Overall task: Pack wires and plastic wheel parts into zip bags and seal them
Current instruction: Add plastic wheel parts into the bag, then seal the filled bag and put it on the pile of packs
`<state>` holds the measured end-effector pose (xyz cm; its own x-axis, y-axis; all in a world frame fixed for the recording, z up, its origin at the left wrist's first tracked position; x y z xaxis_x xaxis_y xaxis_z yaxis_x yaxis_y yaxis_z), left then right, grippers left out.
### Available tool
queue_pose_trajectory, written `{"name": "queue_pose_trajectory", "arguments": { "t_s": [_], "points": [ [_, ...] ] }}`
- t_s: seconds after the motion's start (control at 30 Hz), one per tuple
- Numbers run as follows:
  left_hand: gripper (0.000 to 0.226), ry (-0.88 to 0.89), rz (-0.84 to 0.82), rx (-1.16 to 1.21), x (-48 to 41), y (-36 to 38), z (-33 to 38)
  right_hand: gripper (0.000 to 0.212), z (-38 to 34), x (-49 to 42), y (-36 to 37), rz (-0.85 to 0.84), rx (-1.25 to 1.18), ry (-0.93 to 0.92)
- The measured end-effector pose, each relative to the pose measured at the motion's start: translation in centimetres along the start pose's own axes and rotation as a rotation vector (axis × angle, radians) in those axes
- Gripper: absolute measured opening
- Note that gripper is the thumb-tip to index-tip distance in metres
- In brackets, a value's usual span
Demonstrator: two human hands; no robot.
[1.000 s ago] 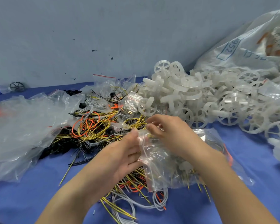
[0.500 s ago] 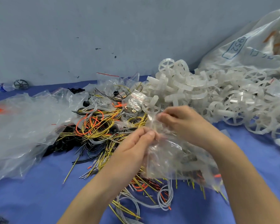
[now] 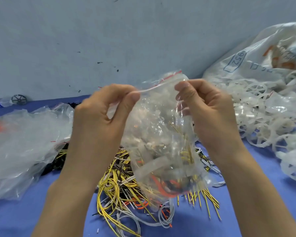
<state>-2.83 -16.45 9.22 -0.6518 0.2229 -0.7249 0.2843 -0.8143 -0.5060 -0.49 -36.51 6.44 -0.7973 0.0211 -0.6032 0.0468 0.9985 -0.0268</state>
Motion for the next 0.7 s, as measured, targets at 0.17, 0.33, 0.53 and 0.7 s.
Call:
{"name": "queue_pose_trajectory", "arguments": {
  "t_s": [0.17,0.33,0.53,0.7],
  "points": [
    [0.013,0.125,-0.02,-0.043,-0.1,-0.5,1.4,0.014,0.4,0.6,0.0,0.007,-0.06,0.003],
    [0.019,-0.05,-0.144,0.078,0.3,1.4,-0.9,0.011,1.5,1.0,-0.2,0.018,-0.075,0.045],
    [0.03,-0.116,-0.249,0.056,0.6,2.3,-2.4,0.011,2.2,1.1,0.3,-0.052,-0.091,0.087],
    [0.029,-0.127,-0.62,0.169,1.6,4.7,-2.2,0.013,2.6,1.1,0.0,-0.049,-0.079,0.109]
  ]
}}
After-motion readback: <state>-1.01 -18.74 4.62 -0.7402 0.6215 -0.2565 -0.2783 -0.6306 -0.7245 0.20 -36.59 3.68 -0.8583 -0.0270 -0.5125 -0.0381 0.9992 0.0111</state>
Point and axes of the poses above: each hand's wrist, its own x-axis away from the middle knuckle, its own y-axis out of the palm, z = x × y, the point moved 7 cm from there along -x, towards the middle knuckle, and after that the axes turned 12 degrees about -z, right-handed, at the moved point
